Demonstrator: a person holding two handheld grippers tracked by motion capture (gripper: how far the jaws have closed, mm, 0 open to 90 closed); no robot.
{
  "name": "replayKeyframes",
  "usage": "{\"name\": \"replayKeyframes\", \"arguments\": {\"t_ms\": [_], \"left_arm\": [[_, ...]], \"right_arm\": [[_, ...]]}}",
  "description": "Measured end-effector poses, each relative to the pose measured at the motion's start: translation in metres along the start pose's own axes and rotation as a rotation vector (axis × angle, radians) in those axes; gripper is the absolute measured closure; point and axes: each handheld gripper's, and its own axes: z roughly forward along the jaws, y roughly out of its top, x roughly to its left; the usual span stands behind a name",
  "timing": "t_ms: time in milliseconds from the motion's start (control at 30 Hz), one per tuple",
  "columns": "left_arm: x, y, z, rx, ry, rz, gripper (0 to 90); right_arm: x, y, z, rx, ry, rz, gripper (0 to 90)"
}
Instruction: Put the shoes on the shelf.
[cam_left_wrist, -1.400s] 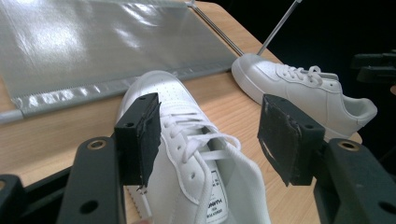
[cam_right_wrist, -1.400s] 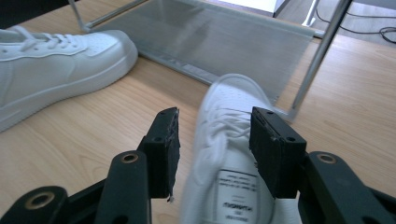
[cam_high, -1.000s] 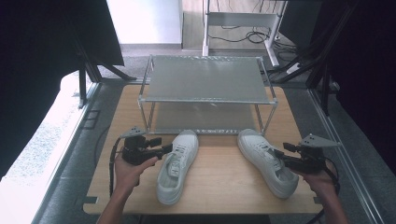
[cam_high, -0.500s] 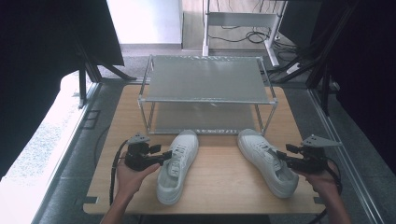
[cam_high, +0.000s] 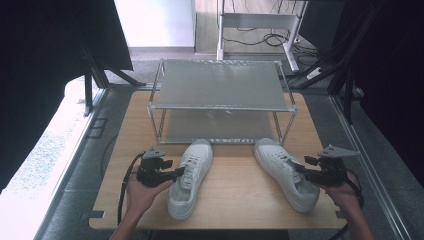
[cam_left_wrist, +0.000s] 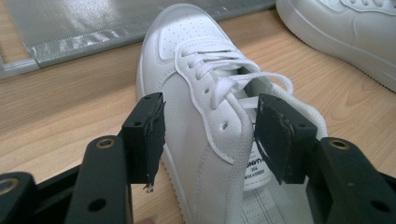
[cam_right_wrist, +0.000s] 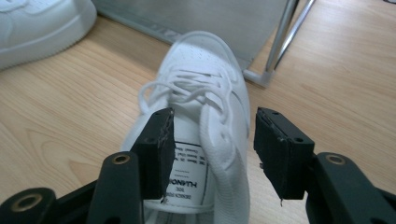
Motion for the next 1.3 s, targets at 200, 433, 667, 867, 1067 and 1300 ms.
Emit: {"name": "replayKeyframes", "arguments": {"t_ms": [200,433,667,867,1067,1300], "left_arm": [[-0.003,-0.001,0.011,0.030,0.031,0.009,45.5],[-0.007,0.000,0.024,0.062,0.079,0.024,49.9],[-0.010,0.001,0.038,0.099,0.130,0.032,55.7],[-0.012,0.005,0.043,0.104,0.152,0.016,60.8],[-0.009,0.005,0.045,0.095,0.171,0.004,72.6],[-0.001,-0.005,0.042,0.023,0.153,-0.058,80.0]], "right_arm": [[-0.001,-0.004,0.013,0.043,-0.018,-0.009,48.6],[-0.005,-0.005,0.033,0.106,-0.055,-0.020,49.8],[-0.008,-0.002,0.044,0.148,-0.078,-0.038,52.2],[-0.012,-0.001,0.056,0.187,-0.127,-0.051,55.6],[-0.012,-0.001,0.070,0.268,-0.132,-0.059,73.6],[-0.016,-0.003,0.068,0.255,-0.118,-0.025,85.4]]}}
